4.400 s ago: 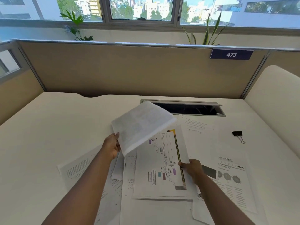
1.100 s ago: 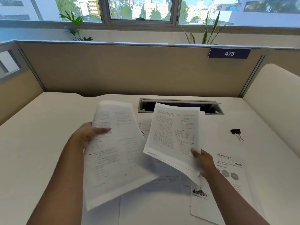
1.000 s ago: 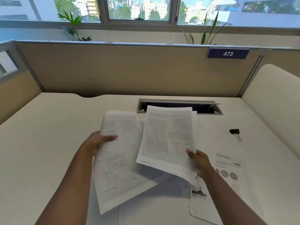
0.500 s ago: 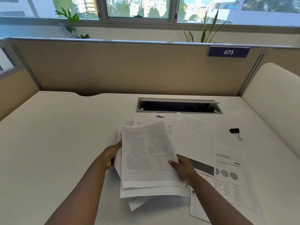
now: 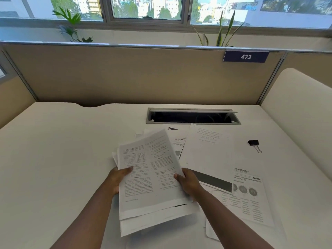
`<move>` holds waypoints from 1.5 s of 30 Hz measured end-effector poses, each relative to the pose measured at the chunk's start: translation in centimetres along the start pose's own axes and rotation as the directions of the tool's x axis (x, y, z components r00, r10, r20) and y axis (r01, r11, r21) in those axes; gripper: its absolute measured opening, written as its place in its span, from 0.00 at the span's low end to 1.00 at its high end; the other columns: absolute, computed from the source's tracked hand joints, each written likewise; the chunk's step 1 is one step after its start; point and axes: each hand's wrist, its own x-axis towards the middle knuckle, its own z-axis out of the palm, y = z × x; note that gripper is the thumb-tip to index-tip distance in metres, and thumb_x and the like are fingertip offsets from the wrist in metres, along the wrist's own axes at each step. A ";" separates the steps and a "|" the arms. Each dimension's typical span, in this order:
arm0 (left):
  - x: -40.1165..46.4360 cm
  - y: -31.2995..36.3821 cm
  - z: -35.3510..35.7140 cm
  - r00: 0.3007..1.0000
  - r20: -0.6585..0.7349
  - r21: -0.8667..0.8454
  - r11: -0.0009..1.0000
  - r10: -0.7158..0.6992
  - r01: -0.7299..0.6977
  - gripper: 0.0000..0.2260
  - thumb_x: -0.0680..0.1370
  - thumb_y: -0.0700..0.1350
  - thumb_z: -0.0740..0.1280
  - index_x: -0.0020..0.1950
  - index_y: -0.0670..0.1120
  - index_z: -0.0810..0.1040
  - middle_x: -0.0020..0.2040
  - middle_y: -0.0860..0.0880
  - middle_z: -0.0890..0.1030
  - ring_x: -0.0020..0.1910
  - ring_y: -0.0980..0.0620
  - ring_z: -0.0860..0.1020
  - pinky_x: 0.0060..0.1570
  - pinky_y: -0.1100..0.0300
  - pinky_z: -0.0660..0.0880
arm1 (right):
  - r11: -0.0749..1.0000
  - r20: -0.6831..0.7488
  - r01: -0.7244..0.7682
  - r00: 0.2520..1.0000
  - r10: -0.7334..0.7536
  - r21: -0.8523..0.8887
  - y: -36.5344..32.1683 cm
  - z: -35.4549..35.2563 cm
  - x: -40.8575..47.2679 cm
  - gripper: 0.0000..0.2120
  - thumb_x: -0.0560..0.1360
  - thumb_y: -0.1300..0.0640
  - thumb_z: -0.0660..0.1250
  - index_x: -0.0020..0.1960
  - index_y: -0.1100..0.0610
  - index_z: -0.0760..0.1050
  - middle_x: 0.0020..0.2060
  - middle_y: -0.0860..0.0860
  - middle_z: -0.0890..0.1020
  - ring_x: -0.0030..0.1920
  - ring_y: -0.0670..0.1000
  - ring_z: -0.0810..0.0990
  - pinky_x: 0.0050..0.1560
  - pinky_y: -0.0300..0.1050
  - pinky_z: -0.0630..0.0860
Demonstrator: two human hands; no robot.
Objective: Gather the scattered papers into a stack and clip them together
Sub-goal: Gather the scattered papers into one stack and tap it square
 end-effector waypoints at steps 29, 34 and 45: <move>1.2 -1.7 -1.0 0.996 -0.084 0.048 0.999 -0.010 0.014 0.19 0.76 0.30 0.63 0.67 0.34 0.70 0.66 0.32 0.73 0.38 0.44 0.76 0.50 0.44 0.73 | 0.981 -0.781 -0.148 0.624 -0.006 -0.125 -2.3 -9.9 0.2 0.13 0.78 0.60 0.56 0.56 0.64 0.77 0.53 0.65 0.80 0.53 0.65 0.78 0.51 0.53 0.73; 0.9 -1.7 -0.9 0.994 -0.104 0.046 0.998 -0.025 0.030 0.19 0.76 0.33 0.64 0.67 0.35 0.70 0.55 0.36 0.79 0.39 0.43 0.76 0.39 0.50 0.79 | 0.995 -0.802 -0.001 0.592 -0.076 -0.096 -5.9 -11.3 -0.9 0.13 0.78 0.58 0.59 0.55 0.64 0.78 0.52 0.65 0.81 0.52 0.65 0.79 0.52 0.51 0.74; 0.7 -1.5 -1.1 0.994 -0.103 0.006 0.999 -0.033 0.033 0.18 0.78 0.38 0.62 0.68 0.37 0.70 0.66 0.34 0.73 0.40 0.43 0.77 0.50 0.45 0.74 | 0.974 -0.861 0.178 0.507 0.029 0.139 -7.1 -12.0 -1.6 0.14 0.78 0.58 0.62 0.58 0.66 0.77 0.56 0.62 0.81 0.54 0.61 0.79 0.52 0.44 0.73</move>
